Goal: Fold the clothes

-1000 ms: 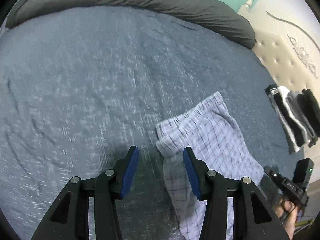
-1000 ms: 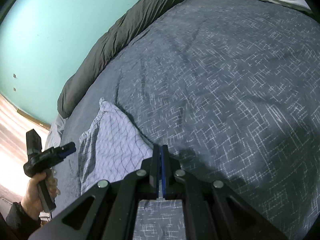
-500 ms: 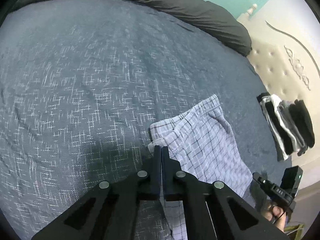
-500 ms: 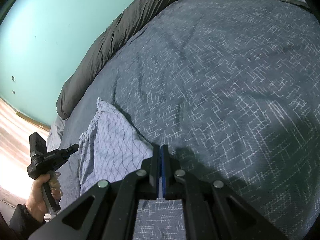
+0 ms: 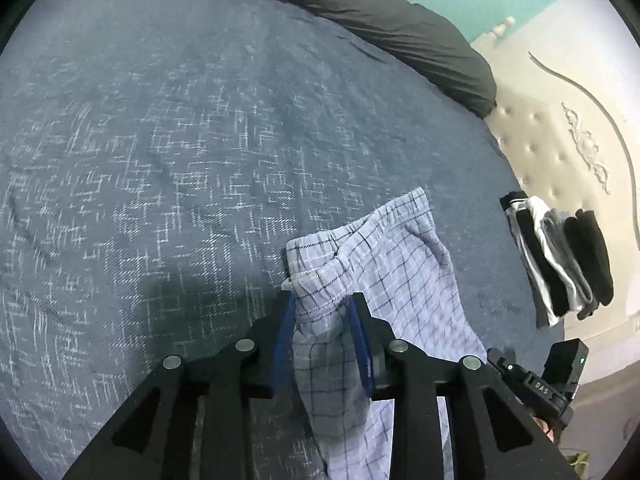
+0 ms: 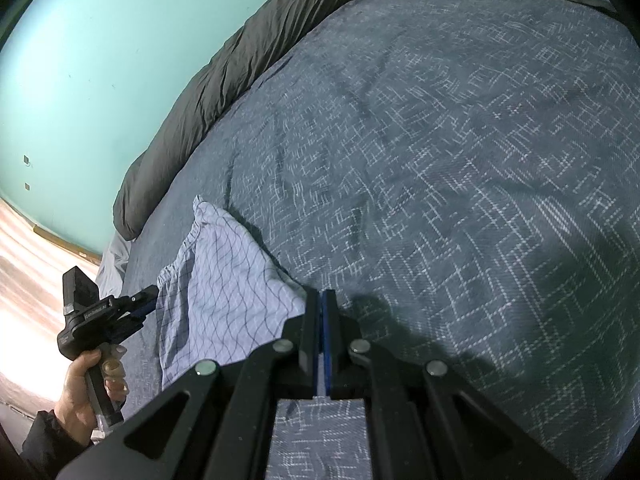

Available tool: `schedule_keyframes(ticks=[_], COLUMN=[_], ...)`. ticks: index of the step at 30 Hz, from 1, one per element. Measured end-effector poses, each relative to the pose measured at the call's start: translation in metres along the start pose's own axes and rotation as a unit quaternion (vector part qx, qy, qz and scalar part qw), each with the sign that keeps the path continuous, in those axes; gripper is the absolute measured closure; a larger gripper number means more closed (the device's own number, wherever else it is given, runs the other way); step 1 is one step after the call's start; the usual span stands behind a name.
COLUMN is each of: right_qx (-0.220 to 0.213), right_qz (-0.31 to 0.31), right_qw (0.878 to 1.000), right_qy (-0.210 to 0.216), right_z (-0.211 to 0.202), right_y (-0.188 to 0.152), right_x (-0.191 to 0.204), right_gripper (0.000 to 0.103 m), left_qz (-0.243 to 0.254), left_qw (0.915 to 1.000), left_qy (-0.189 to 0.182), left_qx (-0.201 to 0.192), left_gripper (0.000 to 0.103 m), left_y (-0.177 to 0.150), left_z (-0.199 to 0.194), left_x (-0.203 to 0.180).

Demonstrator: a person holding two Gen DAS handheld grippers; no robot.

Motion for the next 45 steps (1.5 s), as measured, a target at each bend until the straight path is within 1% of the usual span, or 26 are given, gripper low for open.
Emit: schedule_keyframes(ticks=[3, 7, 14, 19, 21, 26, 29, 32, 35, 36, 37, 40, 41, 42, 45], right_qx=[0.001, 0.003, 0.004, 0.005, 0.006, 0.007, 0.006, 0.005, 0.004, 0.003, 0.002, -0.004, -0.006, -0.008, -0.012], right_qz=[0.0, 0.0, -0.001, -0.004, -0.004, -0.005, -0.006, -0.002, 0.001, 0.003, 0.006, 0.02, 0.025, 0.031, 0.039], right_qw=[1.0, 1.0, 1.0, 1.0, 1.0, 1.0, 1.0, 1.0, 1.0, 1.0, 1.0, 1.0, 1.0, 0.999, 0.999], right_qy=[0.0, 0.0, 0.001, 0.0, 0.0, -0.001, -0.002, -0.003, -0.004, -0.005, -0.006, -0.01, -0.013, -0.012, -0.007], right_z=[0.0, 0.002, 0.001, 0.001, 0.001, 0.0, 0.0, -0.002, -0.004, -0.005, -0.006, -0.009, -0.01, -0.012, -0.015], right_y=[0.0, 0.0, 0.001, 0.0, -0.001, -0.002, -0.002, -0.003, -0.004, -0.004, -0.003, -0.001, 0.0, 0.001, 0.003], right_x=[-0.001, -0.001, -0.002, -0.001, -0.001, 0.001, 0.002, 0.0, -0.001, -0.001, -0.002, -0.008, -0.011, -0.014, -0.015], right_gripper=[0.102, 0.102, 0.102, 0.102, 0.102, 0.102, 0.102, 0.102, 0.102, 0.102, 0.102, 0.102, 0.102, 0.099, 0.099], left_qz=[-0.002, -0.015, -0.07, -0.1, -0.11, -0.108, -0.099, -0.076, -0.071, -0.071, -0.071, -0.073, -0.075, -0.076, -0.075], left_qw=[1.0, 0.9998, 0.9971, 0.9944, 0.9936, 0.9938, 0.9946, 0.9968, 0.9972, 0.9973, 0.9972, 0.9969, 0.9968, 0.9967, 0.9967], left_qy=[-0.001, -0.005, -0.017, -0.025, -0.022, -0.021, -0.019, 0.001, 0.006, 0.009, 0.014, 0.016, 0.015, 0.015, 0.01], left_qx=[-0.004, -0.012, -0.024, -0.021, -0.018, -0.016, -0.021, -0.022, -0.02, -0.019, -0.02, -0.023, -0.024, -0.025, -0.027], left_gripper=[0.088, 0.092, 0.094, 0.094, 0.094, 0.094, 0.094, 0.094, 0.093, 0.091, 0.084, 0.069, 0.068, 0.067, 0.067], left_y=[0.002, 0.004, 0.006, 0.012, 0.013, 0.015, 0.019, 0.018, 0.015, 0.014, 0.013, 0.01, 0.008, 0.008, 0.007], left_z=[0.002, -0.003, -0.003, 0.005, 0.008, 0.012, 0.011, 0.009, 0.006, 0.005, 0.004, -0.003, -0.006, -0.008, -0.013], left_x=[0.0, 0.006, 0.022, 0.03, 0.034, 0.034, 0.03, 0.026, 0.027, 0.028, 0.029, 0.033, 0.034, 0.034, 0.034])
Point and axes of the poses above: each gripper's, at about its wrist camera, not at the fingertips, and z roughly the way its jaws point, x to its left, y to its top, the point moved 3 cm from there along z, roughly the way its jaws point, and after that the axes turned 8 degrees about -x, right-handed, at the moved point
